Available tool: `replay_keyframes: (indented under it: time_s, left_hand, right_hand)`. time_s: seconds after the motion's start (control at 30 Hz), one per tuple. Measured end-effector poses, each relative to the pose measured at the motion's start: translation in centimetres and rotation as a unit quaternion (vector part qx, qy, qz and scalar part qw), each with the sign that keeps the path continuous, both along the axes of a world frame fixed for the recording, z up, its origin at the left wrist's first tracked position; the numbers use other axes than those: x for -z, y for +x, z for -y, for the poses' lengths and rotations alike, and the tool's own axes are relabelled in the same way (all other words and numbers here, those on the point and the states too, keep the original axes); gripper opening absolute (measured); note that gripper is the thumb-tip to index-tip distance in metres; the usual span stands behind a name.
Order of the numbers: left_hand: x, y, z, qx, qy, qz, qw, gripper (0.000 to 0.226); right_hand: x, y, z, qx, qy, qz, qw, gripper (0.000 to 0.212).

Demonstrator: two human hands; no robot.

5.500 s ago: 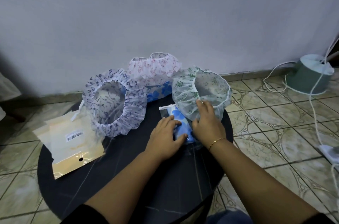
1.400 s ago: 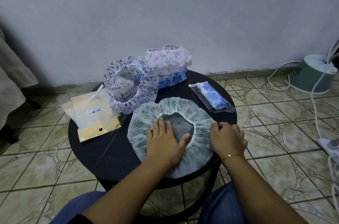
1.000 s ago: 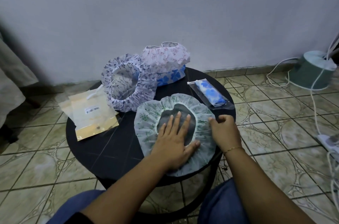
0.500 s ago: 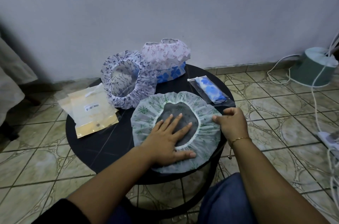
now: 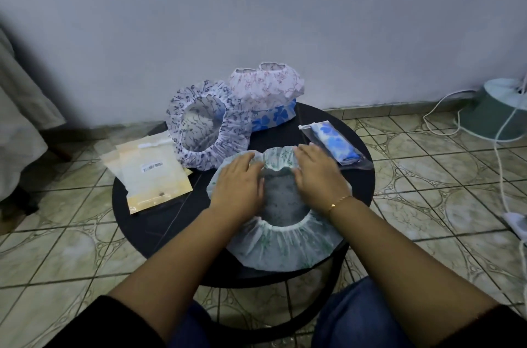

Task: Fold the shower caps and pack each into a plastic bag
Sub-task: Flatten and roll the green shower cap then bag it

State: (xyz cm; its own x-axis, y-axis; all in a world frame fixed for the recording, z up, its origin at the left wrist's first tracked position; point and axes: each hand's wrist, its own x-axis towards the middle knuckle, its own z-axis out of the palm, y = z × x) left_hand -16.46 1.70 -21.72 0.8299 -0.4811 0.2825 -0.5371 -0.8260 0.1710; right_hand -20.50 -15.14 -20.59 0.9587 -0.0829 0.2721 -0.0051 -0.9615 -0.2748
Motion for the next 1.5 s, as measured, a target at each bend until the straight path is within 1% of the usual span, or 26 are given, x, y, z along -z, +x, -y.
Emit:
replay_keyframes:
  time_s: [0.07,0.13,0.2,0.27,0.33,0.37,0.47,0.53,0.6,0.67,0.73,0.8,0.87,0.93,1.0,1.1,1.17,1.2,1.3,1.37,1.43,1.5]
  left_hand:
    - [0.5,0.2,-0.2,0.000,0.059,-0.045,0.997,0.053]
    - [1.3,0.2,-0.4,0.006,0.112,-0.097,0.989,0.061]
    - [1.9,0.0,-0.6,0.012,0.140,-0.128,0.982,0.064]
    - [2.0,-0.2,-0.8,0.012,0.141,-0.146,0.979,0.065]
    - [1.8,-0.2,-0.7,0.008,0.127,-0.145,0.981,0.064]
    - [1.7,-0.1,-0.6,0.001,0.114,-0.126,0.986,0.063]
    - [0.8,0.3,0.0,-0.035,0.069,-0.024,0.997,0.053]
    - [0.3,0.7,0.5,-0.034,0.037,0.024,0.998,0.041]
    - [0.2,1.0,1.0,-0.009,0.005,0.051,0.999,0.031]
    - [0.7,1.5,1.5,0.030,-0.019,0.057,0.998,0.027]
    - [1.6,2.0,1.7,0.069,-0.028,0.046,0.996,0.033]
    - [2.1,2.0,1.7,0.096,-0.036,-0.015,0.995,0.036]
    - [2.5,2.1,1.4,0.090,-0.020,-0.094,0.991,0.047]
    - [2.4,2.5,1.3,0.071,0.043,-0.137,0.987,0.055]
    - [2.3,2.6,1.3,0.064,0.094,-0.153,0.982,0.055]
    - [2.4,2.8,1.4,0.065,0.111,-0.169,0.977,0.057]
    - [2.2,2.8,1.3,0.071,0.092,-0.174,0.978,0.057]
    - [2.0,2.8,1.2,0.080,0.062,-0.174,0.979,0.056]
    - [0.8,2.2,0.5,0.095,-0.088,-0.136,0.982,0.049]
    - [-0.2,1.6,-0.2,0.084,-0.145,-0.097,0.981,0.041]
    - [-0.8,0.9,-1.0,0.058,-0.148,-0.064,0.985,0.036]
    - [-1.0,-0.1,-1.8,0.024,-0.117,-0.039,0.992,0.035]
  right_hand:
    - [0.9,1.1,0.0,-0.031,-0.036,-0.093,0.995,0.058]
    - [2.0,1.5,0.1,-0.037,-0.044,-0.165,0.985,0.065]
    - [2.9,1.5,0.3,-0.029,-0.042,-0.204,0.978,0.069]
    - [3.3,1.3,0.4,-0.026,-0.040,-0.214,0.976,0.069]
    - [3.4,1.0,0.5,-0.023,-0.033,-0.197,0.980,0.068]
    - [3.2,0.9,0.5,-0.016,-0.029,-0.175,0.984,0.066]
    - [2.4,1.1,0.2,0.034,-0.066,-0.077,0.994,0.051]
    - [1.9,1.5,-0.1,0.061,-0.089,-0.020,0.994,0.040]
    - [1.8,2.1,-0.4,0.043,-0.073,0.031,0.996,0.030]
    - [2.1,2.6,-0.5,0.001,-0.034,0.042,0.999,0.029]
    - [2.5,3.0,-0.4,-0.027,-0.004,-0.016,0.999,0.035]
    - [3.1,3.2,0.0,-0.023,-0.009,-0.102,0.994,0.044]
    - [3.5,3.3,0.5,-0.008,-0.022,-0.168,0.986,0.052]
    - [3.7,3.3,0.7,0.002,-0.029,-0.199,0.980,0.056]
    - [3.7,3.2,0.7,0.004,-0.035,-0.209,0.977,0.057]
    - [3.5,3.2,0.6,0.009,-0.034,-0.216,0.976,0.057]
    - [3.2,3.3,0.6,0.007,-0.027,-0.217,0.976,0.057]
    - [3.0,3.3,0.6,0.003,-0.017,-0.214,0.977,0.057]
    - [1.9,2.9,0.9,-0.009,0.040,-0.162,0.986,0.055]
    - [0.9,2.3,1.2,-0.011,0.060,-0.130,0.990,0.053]
    - [-0.1,1.3,1.6,-0.025,0.064,-0.134,0.989,0.048]
    - [-0.4,0.2,2.0,-0.048,0.026,-0.154,0.987,0.042]
